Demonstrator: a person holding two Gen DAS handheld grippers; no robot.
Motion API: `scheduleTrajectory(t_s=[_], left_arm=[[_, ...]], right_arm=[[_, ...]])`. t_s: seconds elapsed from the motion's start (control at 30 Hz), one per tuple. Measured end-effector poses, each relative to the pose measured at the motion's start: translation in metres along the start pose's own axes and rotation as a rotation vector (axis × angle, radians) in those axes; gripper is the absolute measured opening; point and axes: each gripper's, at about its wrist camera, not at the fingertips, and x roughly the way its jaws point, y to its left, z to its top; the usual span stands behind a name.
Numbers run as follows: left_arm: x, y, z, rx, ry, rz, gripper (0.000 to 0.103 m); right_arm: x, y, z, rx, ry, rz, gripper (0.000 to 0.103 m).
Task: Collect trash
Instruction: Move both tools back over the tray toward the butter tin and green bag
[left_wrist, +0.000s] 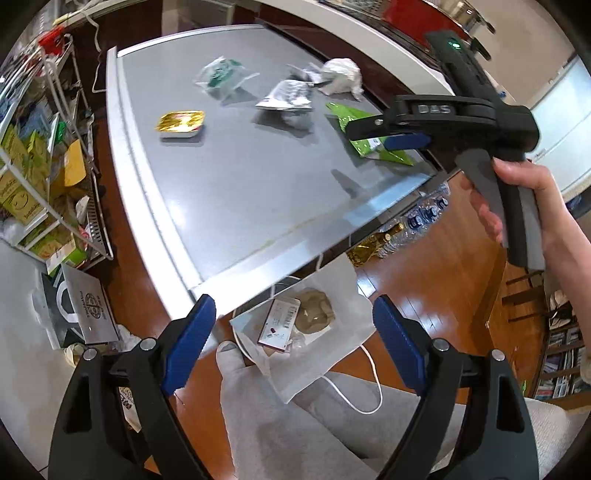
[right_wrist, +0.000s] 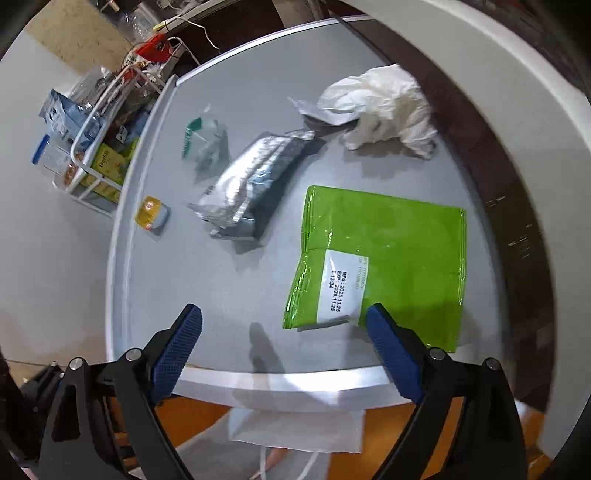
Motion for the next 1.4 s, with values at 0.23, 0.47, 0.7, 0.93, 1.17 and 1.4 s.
scheduleTrajectory(t_s=[0.23,0.47,0.7,0.93,1.17,1.4], left_arm=[[-0.003,0.022,0.018,0.006,0.001,0.044,0.088],[0.002,0.045,0.059,0.068,-0.008,0.097,0.088],[0.023,0.061,0.098,0.120,0.058,-0.013,0.088],[0.042,0.073,0.126,0.152,0.113,-0.091,0.088],[0.060,0.077,0.146,0.159,0.090,0.022,0.088],[0.064,0.085,0.148,0.109,0.058,0.073,0.088]], right_arm=[[-0.001,0.042,-0.002,0.028,0.030,0.111,0.090],[-0.017,0.089,0.000,-0.650,0.005,-0.342,0.094],[0.011,0.063,0.022,-0.725,0.213,-0.249,0.094],[0.041,0.062,0.020,-0.821,0.350,-0.229,0.094],[0.057,0.059,0.020,-0.859,0.370,-0.237,0.094],[0.053,0.062,0.023,-0.888,0.346,-0.230,0.094]])
